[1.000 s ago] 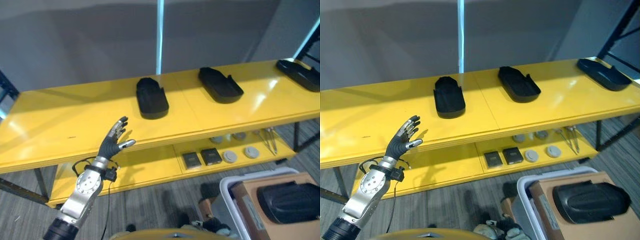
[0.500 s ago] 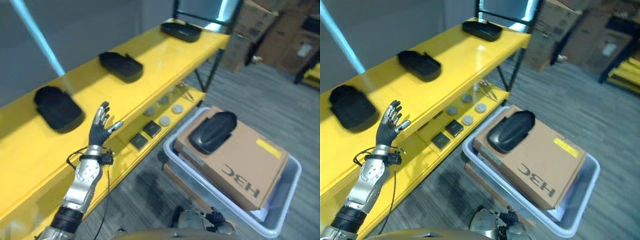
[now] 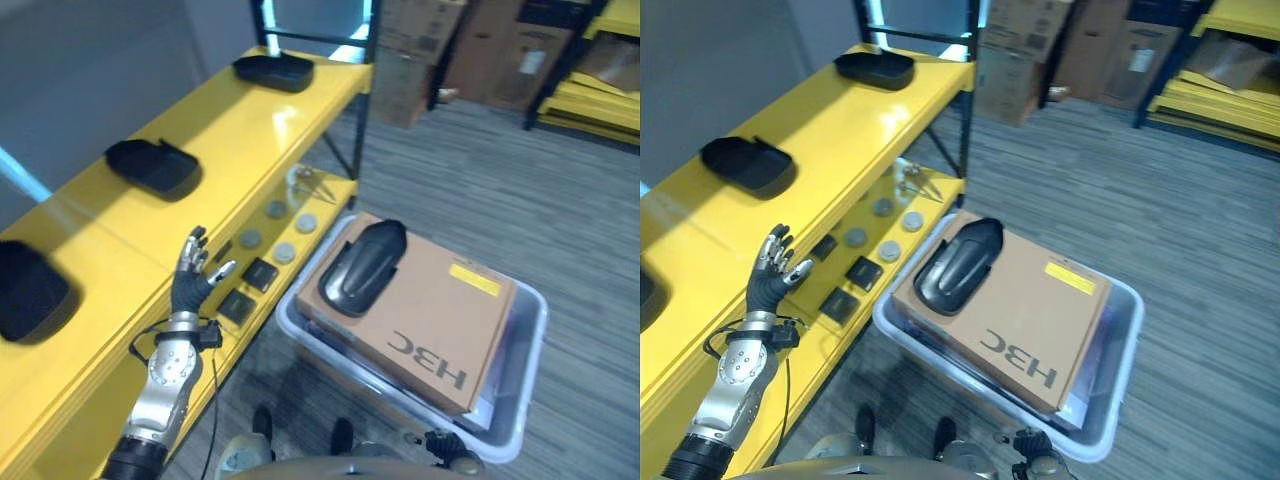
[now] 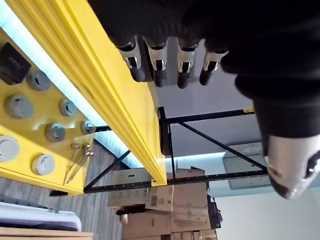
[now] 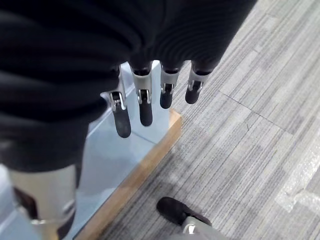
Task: Move parts from the plastic box to the shelf.
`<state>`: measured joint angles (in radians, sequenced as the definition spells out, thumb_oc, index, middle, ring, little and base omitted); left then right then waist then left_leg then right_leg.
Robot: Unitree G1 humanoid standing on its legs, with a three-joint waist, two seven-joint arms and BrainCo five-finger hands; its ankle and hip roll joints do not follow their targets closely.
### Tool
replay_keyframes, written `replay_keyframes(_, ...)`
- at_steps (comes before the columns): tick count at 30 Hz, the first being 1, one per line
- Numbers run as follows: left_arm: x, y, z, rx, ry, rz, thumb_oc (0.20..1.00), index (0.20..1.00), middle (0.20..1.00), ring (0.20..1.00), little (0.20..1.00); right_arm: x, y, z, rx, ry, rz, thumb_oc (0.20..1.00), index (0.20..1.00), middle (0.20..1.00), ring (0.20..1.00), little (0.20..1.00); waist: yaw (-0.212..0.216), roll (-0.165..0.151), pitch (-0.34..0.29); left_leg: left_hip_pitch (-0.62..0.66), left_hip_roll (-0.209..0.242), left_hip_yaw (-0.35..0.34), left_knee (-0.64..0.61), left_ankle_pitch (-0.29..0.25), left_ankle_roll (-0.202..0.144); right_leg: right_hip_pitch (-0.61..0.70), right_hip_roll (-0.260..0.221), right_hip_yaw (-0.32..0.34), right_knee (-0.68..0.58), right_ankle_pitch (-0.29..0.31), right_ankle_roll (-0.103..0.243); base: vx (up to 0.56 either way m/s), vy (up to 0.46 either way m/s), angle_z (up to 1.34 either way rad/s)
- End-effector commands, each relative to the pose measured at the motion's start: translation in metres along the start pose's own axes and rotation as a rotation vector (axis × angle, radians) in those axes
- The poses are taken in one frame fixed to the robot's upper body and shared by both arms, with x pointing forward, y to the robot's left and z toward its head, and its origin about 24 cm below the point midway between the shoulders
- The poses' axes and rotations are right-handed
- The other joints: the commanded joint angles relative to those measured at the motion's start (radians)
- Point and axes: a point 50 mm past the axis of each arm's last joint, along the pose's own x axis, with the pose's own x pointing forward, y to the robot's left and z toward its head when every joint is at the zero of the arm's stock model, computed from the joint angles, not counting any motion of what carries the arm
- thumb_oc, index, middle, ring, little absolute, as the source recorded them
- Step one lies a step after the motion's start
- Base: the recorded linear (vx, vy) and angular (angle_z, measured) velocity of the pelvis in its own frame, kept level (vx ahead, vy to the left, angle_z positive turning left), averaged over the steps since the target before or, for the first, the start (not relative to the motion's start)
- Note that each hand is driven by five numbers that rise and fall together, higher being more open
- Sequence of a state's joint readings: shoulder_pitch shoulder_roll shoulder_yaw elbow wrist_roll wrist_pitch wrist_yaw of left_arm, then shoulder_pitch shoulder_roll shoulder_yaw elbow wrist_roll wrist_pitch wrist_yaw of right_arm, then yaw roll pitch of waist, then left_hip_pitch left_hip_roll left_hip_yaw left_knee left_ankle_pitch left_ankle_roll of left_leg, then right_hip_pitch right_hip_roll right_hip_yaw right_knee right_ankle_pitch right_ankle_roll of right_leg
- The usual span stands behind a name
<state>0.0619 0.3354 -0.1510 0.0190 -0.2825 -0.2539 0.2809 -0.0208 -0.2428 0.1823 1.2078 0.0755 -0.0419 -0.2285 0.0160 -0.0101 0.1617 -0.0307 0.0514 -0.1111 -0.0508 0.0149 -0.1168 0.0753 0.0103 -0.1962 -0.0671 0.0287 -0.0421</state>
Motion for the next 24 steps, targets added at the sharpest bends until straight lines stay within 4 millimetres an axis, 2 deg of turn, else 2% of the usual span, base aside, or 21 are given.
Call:
replay_keyframes(1,0.008,0.007,0.029,-0.003,-0.156,0.024,1.000,1.000,1.000,1.000,1.000,-0.001,-0.002,-0.005,-0.010,-0.003,-0.021,1.000,1.000,1.000,1.000,1.000,0.029,0.015,0.019,-0.020,-0.023,-0.114,0.108,-0.075,0.031,0.010,-0.084,-0.009,-0.008,-0.063,0.151,0.05,0.203,-1.67)
replay_keyframes(2,0.006,0.005,0.025,0.015,-0.136,0.002,1.000,1.000,1.000,1.000,1.000,-0.002,-0.001,-0.006,0.006,-0.015,-0.010,1.000,1.000,1.000,1.000,1.000,0.010,0.027,0.009,0.025,-0.010,-0.105,0.066,-0.071,0.036,0.010,-0.079,0.007,-0.008,-0.063,0.154,0.04,0.242,-1.28)
replay_keyframes(6,0.003,0.000,0.017,0.048,-0.100,-0.059,1.000,1.000,1.000,1.000,1.000,-0.005,0.006,-0.008,0.017,-0.034,0.016,1.000,1.000,1.000,1.000,1.000,-0.025,0.027,-0.012,0.083,-0.023,-0.053,0.012,-0.067,0.061,0.004,-0.098,0.043,-0.012,-0.040,0.170,0.02,0.234,-0.12)
replay_keyframes(8,0.002,-0.003,0.014,0.021,-0.079,-0.082,1.000,1.000,1.000,1.000,1.000,-0.007,0.015,0.005,-0.005,-0.099,0.053,1.000,1.000,1.000,1.000,1.000,-0.040,0.021,-0.014,0.101,-0.033,-0.013,-0.011,-0.070,0.081,-0.027,-0.108,0.090,-0.009,-0.014,0.181,-0.06,0.202,-0.56)
replay_keyframes(11,0.002,-0.007,0.013,0.013,-0.070,-0.103,1.000,1.000,1.000,1.000,1.000,-0.008,0.018,0.013,-0.027,-0.145,0.064,1.000,1.000,1.000,1.000,1.000,-0.043,0.014,-0.014,0.110,-0.041,0.027,-0.019,-0.078,0.095,-0.051,-0.111,0.124,-0.014,0.007,0.193,-0.07,0.135,-0.73)
replay_keyframes(15,0.003,-0.018,0.010,0.007,-0.054,-0.166,1.000,1.000,1.000,1.000,1.000,-0.011,0.019,0.027,-0.032,-0.228,0.080,1.000,1.000,1.000,1.000,1.000,-0.070,0.003,-0.010,0.134,-0.058,0.106,-0.031,-0.102,0.123,-0.092,-0.120,0.174,-0.020,0.046,0.234,-0.07,0.148,-0.69)
replay_keyframes(18,0.004,-0.023,0.011,0.013,-0.061,-0.208,1.000,1.000,1.000,1.000,1.000,-0.013,0.017,0.035,-0.043,-0.276,0.085,1.000,1.000,1.000,1.000,1.000,-0.078,-0.002,-0.009,0.138,-0.064,0.137,-0.032,-0.107,0.132,-0.106,-0.121,0.186,-0.017,0.054,0.246,-0.05,0.092,-0.73)
replay_keyframes(20,0.007,-0.028,0.015,0.027,-0.077,-0.254,1.000,1.000,1.000,1.000,1.000,-0.014,0.011,0.046,-0.065,-0.336,0.068,1.000,1.000,1.000,1.000,1.000,-0.084,-0.003,-0.002,0.137,-0.063,0.153,-0.030,-0.105,0.138,-0.117,-0.124,0.177,0.000,0.055,0.251,-0.06,0.031,-0.57)
replay_keyframes(21,0.009,-0.031,0.018,0.037,-0.088,-0.279,1.000,1.000,1.000,1.000,1.000,-0.015,0.009,0.052,-0.068,-0.366,0.062,1.000,1.000,1.000,1.000,1.000,-0.085,-0.002,0.005,0.134,-0.059,0.158,-0.028,-0.103,0.140,-0.123,-0.129,0.166,0.027,0.044,0.255,-0.14,-0.036,-0.20)
replay_keyframes(22,0.012,-0.036,0.023,0.047,-0.110,-0.310,1.000,1.000,1.000,1.000,1.000,-0.018,0.005,0.067,-0.054,-0.432,0.043,1.000,1.000,1.000,1.000,1.000,-0.093,0.007,0.015,0.120,-0.048,0.163,-0.022,-0.095,0.137,-0.124,-0.141,0.152,0.078,0.021,0.255,-0.12,-0.039,-0.16)
replay_keyframes(24,0.014,-0.038,0.024,0.048,-0.118,-0.317,1.000,1.000,1.000,1.000,1.000,-0.021,0.003,0.073,-0.043,-0.465,0.040,1.000,1.000,1.000,1.000,1.000,-0.097,0.006,0.016,0.115,-0.048,0.161,-0.018,-0.095,0.135,-0.117,-0.145,0.156,0.084,0.013,0.253,-0.07,-0.036,0.08)
